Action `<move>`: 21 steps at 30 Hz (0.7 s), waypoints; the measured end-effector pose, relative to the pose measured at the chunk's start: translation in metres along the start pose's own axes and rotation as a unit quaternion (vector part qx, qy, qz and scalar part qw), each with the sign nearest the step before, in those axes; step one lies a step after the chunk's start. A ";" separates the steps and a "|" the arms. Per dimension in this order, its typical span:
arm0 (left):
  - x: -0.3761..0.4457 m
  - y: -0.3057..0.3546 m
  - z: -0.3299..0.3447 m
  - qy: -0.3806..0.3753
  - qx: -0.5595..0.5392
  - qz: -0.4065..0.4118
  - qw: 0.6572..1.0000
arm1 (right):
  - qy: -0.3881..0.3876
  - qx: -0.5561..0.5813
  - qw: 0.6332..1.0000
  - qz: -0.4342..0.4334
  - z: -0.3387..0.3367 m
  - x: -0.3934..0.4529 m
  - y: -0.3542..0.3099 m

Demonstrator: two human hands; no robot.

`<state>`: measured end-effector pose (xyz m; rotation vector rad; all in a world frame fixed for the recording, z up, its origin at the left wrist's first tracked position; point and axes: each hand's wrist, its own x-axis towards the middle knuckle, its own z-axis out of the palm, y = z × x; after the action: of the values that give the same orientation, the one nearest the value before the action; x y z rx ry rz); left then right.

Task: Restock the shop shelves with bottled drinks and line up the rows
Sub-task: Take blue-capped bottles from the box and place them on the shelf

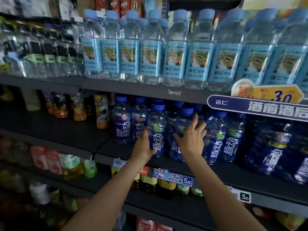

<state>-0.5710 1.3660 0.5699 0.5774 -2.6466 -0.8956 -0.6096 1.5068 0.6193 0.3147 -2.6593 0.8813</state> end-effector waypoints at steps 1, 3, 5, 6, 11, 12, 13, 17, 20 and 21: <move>-0.003 -0.004 -0.003 0.004 -0.003 0.004 1.000 | 0.041 0.021 0.998 -0.039 0.001 -0.005 -0.003; -0.012 -0.015 -0.010 0.045 -0.029 -0.001 0.999 | 0.134 0.055 0.977 -0.158 0.005 -0.017 -0.009; -0.022 -0.033 -0.019 0.113 -0.077 -0.018 0.990 | 0.185 0.045 0.946 -0.262 0.012 -0.030 -0.020; -0.028 -0.042 -0.025 0.144 -0.101 -0.023 0.984 | 0.175 0.039 0.937 -0.300 0.017 -0.037 -0.028; -0.067 -0.124 -0.047 0.151 -0.161 -0.073 0.973 | -0.064 0.053 0.904 -0.420 0.063 -0.082 -0.076; -0.078 -0.148 -0.052 0.112 -0.157 -0.102 0.976 | -0.118 0.038 0.890 -0.439 0.080 -0.094 -0.088; -0.091 -0.176 -0.057 0.061 -0.152 -0.136 0.977 | -0.169 0.020 0.873 -0.456 0.099 -0.106 -0.100; -0.158 -0.296 -0.095 -0.015 -0.121 -0.262 0.957 | -0.312 -0.048 0.809 -0.497 0.179 -0.156 -0.165; -0.213 -0.387 -0.137 -0.024 -0.045 -0.317 0.947 | -0.387 -0.049 0.773 -0.500 0.242 -0.193 -0.220; -0.231 -0.413 -0.153 -0.027 -0.023 -0.333 0.942 | -0.410 -0.058 0.760 -0.501 0.266 -0.204 -0.238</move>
<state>-0.1934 1.0926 0.3954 1.5048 -2.4792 -1.1443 -0.4098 1.1790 0.4710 2.2414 -2.4695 0.1842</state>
